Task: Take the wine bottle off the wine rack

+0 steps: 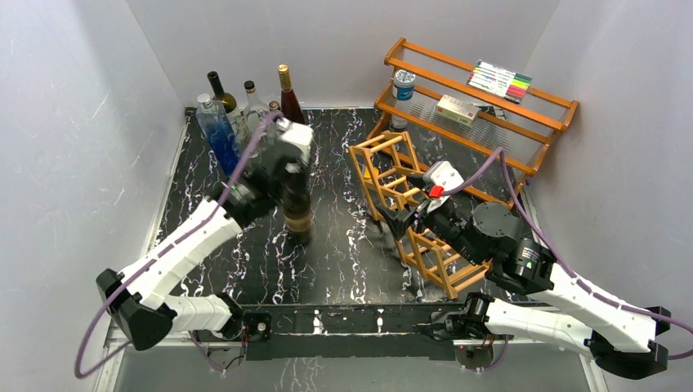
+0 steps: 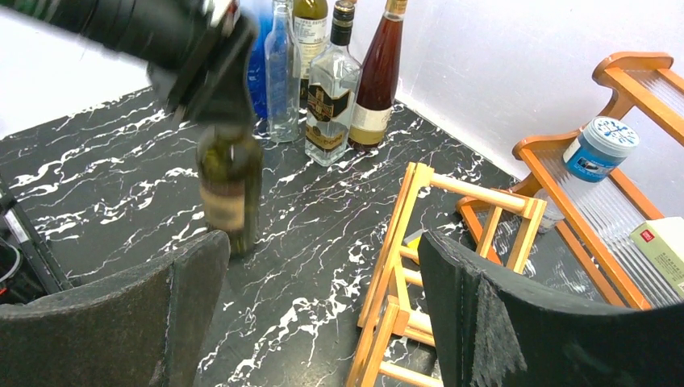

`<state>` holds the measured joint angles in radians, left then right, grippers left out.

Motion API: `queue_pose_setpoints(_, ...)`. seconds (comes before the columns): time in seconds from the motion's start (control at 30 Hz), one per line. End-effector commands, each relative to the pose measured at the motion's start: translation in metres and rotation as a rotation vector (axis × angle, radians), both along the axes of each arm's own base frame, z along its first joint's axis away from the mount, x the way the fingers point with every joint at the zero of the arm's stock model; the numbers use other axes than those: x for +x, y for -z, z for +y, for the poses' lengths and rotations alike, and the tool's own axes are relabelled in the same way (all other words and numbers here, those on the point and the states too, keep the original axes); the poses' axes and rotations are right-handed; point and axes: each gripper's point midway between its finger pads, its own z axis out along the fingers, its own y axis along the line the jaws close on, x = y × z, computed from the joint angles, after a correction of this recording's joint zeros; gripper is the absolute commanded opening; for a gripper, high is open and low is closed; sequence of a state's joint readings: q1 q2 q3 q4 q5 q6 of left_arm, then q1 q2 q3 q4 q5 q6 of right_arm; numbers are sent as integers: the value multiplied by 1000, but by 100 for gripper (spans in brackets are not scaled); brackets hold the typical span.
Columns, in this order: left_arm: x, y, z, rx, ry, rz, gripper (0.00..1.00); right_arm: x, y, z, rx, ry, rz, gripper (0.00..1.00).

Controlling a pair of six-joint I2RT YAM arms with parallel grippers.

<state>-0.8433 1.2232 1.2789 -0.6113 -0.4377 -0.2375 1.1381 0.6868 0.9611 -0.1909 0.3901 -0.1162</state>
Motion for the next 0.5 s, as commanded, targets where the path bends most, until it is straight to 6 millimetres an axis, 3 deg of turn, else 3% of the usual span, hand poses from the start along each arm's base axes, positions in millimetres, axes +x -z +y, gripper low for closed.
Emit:
queue_pose_setpoints(0.0,73,-75,94,-32,-194,-196,0,1,-22,-8,46,23,-27,98)
queue_pose_setpoints(0.13,107,-85,153,-81,-323,-218,0,2,-19,-8,42,30,-19,98)
queue_pose_setpoints(0.27,135,-80,203,-176,-436,-195,0,4,-15,-5,35,33,-8,98)
queue_pose_setpoints(0.37,153,-66,221,-227,-483,-153,0,6,-13,-3,31,44,3,98)
queue_pose_setpoints(0.47,160,-60,222,-275,-473,-130,0,10,-9,0,32,66,38,98)
